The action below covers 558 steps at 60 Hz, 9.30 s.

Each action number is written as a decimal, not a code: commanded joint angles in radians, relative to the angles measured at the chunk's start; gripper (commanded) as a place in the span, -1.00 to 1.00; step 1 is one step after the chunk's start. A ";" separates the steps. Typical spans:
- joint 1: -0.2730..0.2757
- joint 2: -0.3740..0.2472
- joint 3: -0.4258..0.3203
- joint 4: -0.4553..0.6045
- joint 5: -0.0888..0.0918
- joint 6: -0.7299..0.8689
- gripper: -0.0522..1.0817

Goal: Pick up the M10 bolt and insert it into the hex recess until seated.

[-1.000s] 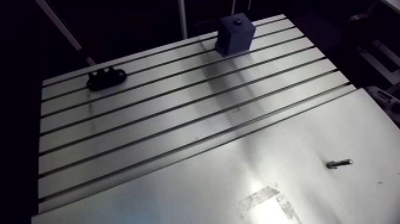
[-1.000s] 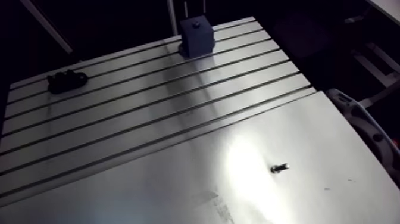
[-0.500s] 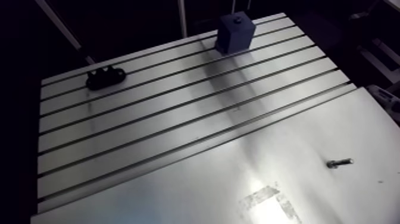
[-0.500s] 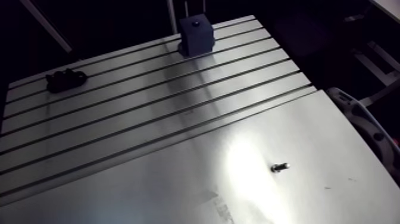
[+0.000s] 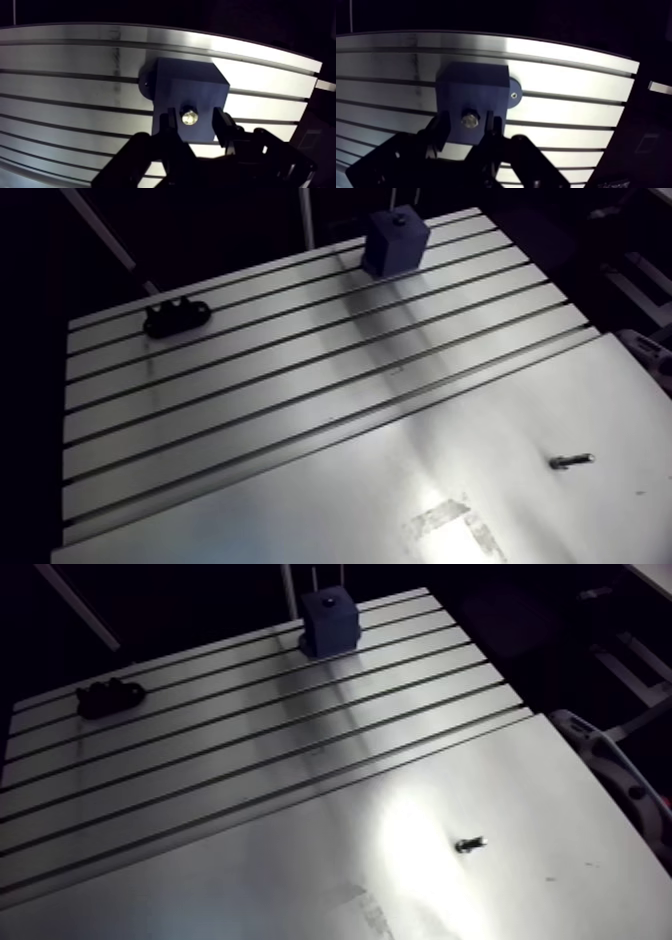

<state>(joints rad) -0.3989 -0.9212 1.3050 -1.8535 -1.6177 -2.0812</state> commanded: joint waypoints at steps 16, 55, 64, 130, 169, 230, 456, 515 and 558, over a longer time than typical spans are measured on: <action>-0.002 0.000 0.004 0.000 0.000 0.005 0.02; 0.000 0.000 0.018 -0.002 0.002 0.008 0.06; 0.000 0.000 0.018 -0.002 0.002 0.006 0.07; -0.003 -0.012 0.053 -0.040 0.000 -0.001 0.12; -0.003 -0.009 0.049 -0.040 -0.001 -0.001 0.17; -0.003 -0.011 0.052 -0.040 -0.001 -0.003 0.26; -0.011 -0.020 0.053 -0.080 -0.009 -0.440 -0.37; -0.026 -0.055 0.050 -0.046 0.011 -0.038 0.97; -0.026 -0.044 0.054 -0.042 0.011 0.026 0.99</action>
<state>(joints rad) -0.4224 -0.9696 1.3617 -1.8965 -1.6076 -2.0604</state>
